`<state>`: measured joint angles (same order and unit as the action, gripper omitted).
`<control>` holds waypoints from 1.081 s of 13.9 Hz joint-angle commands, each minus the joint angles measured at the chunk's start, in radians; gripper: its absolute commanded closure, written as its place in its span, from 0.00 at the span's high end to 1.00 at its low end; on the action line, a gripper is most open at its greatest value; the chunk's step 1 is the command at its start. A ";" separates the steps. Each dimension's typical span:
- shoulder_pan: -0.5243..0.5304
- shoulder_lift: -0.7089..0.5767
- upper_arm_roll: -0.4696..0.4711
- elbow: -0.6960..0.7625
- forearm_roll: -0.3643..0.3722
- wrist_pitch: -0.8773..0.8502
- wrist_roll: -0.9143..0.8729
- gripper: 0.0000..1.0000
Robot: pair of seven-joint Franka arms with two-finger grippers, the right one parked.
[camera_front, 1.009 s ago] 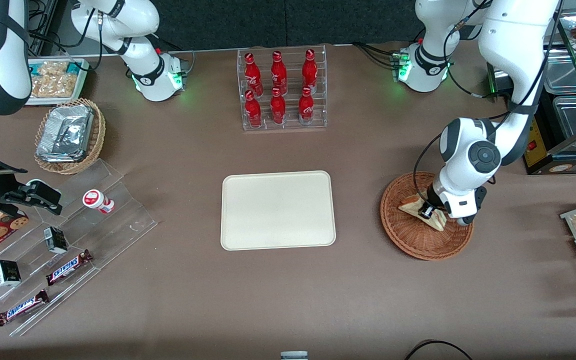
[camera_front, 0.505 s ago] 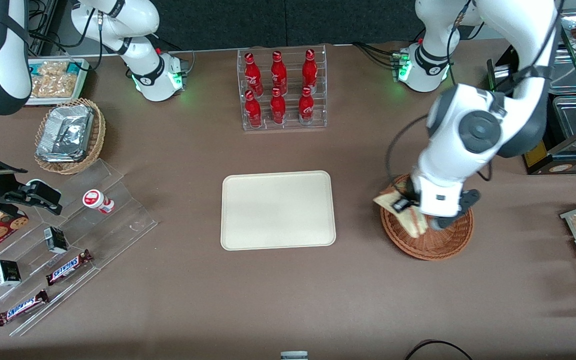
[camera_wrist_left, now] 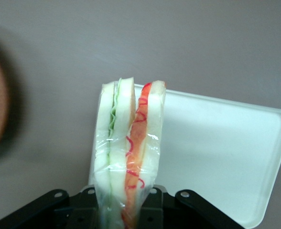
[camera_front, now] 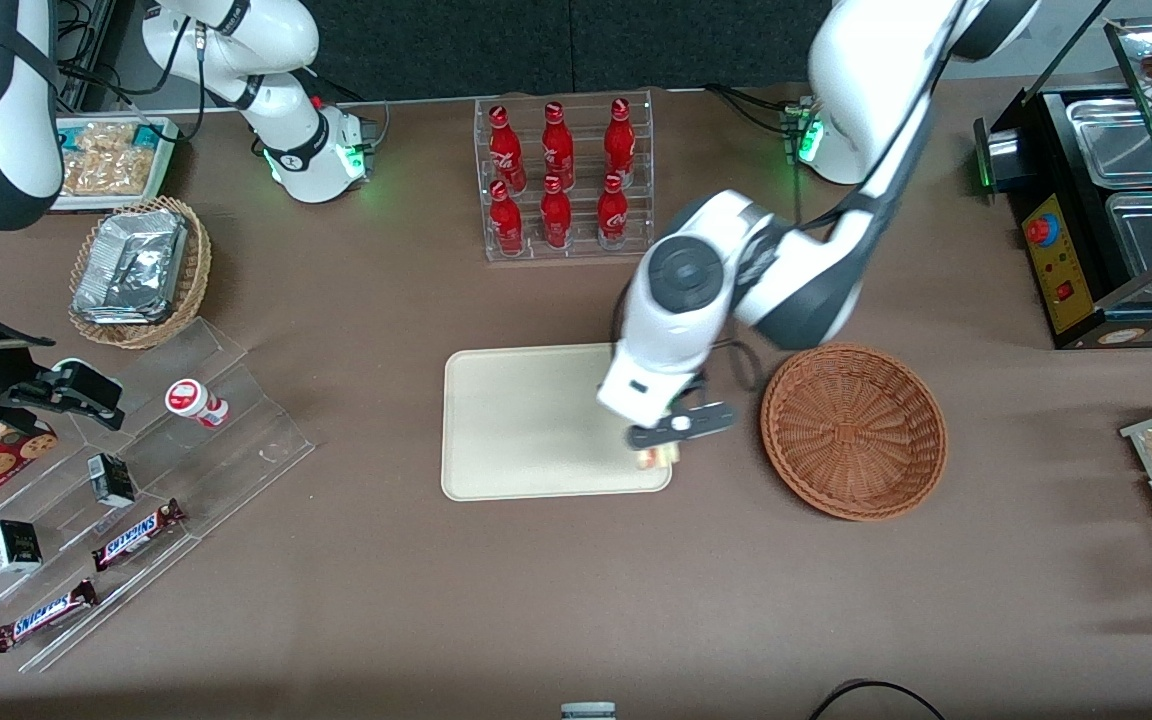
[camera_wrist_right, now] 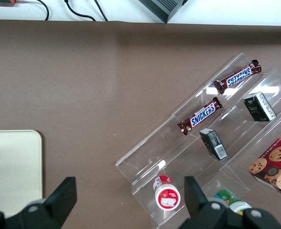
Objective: Place sandwich from basket to tray
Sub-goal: 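Lift the sandwich and carry it over the cream tray, then lower the sandwich onto the tray and open the left gripper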
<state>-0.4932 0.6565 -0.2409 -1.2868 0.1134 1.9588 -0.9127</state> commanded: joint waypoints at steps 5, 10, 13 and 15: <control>-0.119 0.202 0.008 0.090 0.014 0.182 0.031 0.06; -0.148 0.270 0.014 0.086 0.031 0.224 0.021 0.14; -0.143 0.264 0.014 0.093 0.035 0.226 0.015 0.82; -0.134 0.233 0.014 0.095 0.026 0.213 0.000 1.00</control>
<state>-0.6247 0.9162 -0.2359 -1.2163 0.1355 2.1924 -0.8955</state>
